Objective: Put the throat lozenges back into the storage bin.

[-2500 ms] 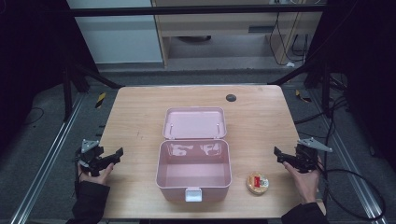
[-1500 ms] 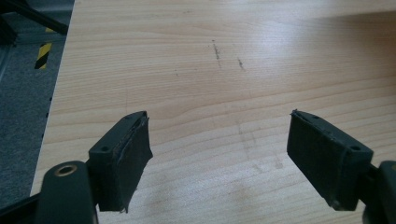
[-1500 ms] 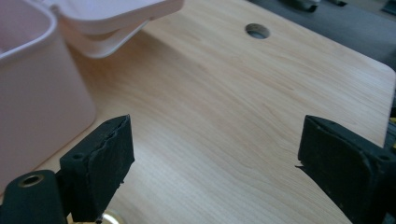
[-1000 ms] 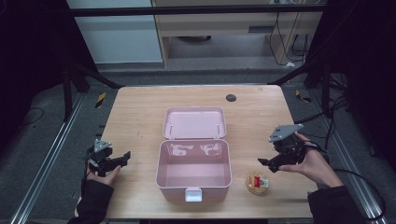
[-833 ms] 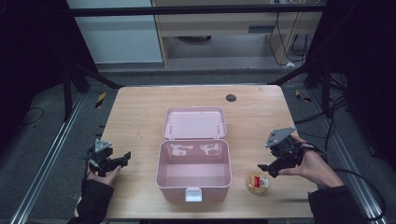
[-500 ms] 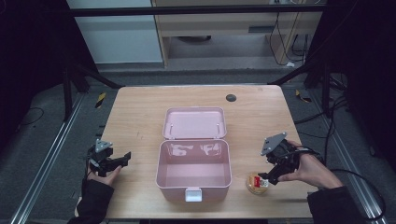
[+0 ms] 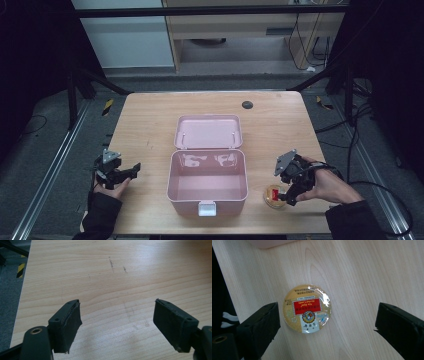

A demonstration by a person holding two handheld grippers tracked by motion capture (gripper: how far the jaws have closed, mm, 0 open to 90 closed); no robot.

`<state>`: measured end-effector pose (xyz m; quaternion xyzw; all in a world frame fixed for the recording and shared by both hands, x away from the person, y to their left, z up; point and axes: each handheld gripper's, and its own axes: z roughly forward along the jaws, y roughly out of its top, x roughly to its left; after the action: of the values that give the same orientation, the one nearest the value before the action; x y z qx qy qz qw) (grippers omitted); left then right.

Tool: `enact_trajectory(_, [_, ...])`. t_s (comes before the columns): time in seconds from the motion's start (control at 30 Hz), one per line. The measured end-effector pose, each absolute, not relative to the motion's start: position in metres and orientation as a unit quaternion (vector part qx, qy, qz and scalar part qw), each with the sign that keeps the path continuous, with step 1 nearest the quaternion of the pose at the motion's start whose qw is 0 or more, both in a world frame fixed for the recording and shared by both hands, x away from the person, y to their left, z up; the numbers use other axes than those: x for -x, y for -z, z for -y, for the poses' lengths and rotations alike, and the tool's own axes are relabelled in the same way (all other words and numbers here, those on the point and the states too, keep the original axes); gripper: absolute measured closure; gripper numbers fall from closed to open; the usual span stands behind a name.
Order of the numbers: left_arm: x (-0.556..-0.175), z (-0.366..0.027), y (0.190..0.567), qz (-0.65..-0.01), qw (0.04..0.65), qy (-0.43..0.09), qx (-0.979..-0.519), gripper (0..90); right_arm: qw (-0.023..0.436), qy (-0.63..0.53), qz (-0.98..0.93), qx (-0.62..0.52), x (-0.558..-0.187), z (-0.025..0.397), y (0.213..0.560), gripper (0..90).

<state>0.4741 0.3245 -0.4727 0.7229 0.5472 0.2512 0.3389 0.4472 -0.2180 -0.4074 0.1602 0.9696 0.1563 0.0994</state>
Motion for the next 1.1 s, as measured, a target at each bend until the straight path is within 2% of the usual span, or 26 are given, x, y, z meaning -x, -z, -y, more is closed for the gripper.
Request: enact_trajectory(1.1, [-0.474, -0.324, 0.473, -0.546, 0.337, -0.253, -0.724, 21.6, 0.065, -0.089, -0.987, -0.118, -0.445, 0.197, 0.457, 5.6])
